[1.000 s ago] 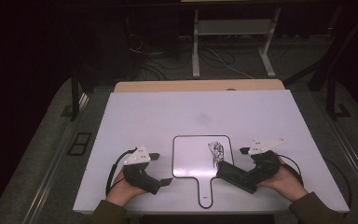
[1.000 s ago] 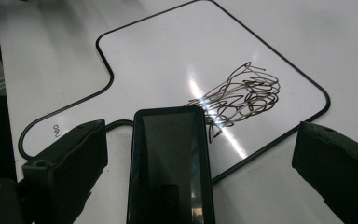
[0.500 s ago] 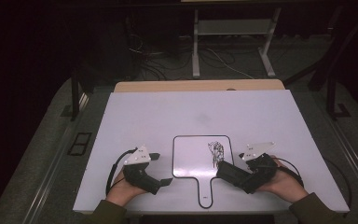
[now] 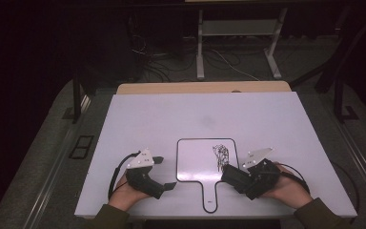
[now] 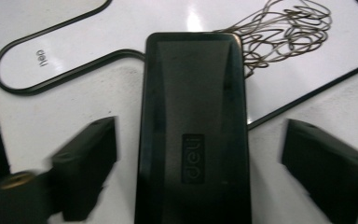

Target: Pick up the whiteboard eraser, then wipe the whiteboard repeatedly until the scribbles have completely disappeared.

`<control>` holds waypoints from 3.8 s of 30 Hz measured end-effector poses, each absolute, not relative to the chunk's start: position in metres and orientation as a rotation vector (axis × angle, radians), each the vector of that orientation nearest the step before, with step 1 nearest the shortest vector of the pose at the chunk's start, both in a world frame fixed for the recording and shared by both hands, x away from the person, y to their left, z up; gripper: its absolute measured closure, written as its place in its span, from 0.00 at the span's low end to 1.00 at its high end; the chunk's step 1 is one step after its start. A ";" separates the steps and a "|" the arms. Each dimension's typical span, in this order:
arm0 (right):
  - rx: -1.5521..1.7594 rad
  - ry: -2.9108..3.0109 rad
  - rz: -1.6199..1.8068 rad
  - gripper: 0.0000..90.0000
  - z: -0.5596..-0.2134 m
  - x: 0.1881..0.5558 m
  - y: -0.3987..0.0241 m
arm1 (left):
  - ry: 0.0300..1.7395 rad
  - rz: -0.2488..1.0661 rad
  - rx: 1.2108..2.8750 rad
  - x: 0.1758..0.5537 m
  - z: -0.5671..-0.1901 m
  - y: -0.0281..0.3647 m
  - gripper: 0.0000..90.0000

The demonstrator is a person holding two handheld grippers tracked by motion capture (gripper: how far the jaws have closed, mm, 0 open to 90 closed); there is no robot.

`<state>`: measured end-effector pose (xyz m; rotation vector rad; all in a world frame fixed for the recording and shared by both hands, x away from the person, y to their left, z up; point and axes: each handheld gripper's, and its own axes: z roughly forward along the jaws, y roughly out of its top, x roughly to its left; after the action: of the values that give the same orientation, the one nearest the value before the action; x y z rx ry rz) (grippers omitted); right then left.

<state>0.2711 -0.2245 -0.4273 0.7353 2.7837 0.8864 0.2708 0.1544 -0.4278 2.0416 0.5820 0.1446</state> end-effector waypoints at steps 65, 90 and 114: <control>0.826 2.776 0.914 0.43 -0.407 0.286 -0.234 | 0.581 0.139 2.044 0.270 -0.427 0.155 0.00; 0.905 2.767 0.900 0.43 -0.395 0.351 -0.202 | 0.581 0.130 2.030 0.271 -0.429 0.154 0.00; 0.924 2.757 0.765 0.43 -0.415 0.388 -0.174 | 0.585 0.129 2.029 0.271 -0.429 0.154 0.00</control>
<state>0.3882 -0.1741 -0.4151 0.9245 2.7572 0.7647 0.2714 0.1543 -0.4289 2.0287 0.5849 0.1288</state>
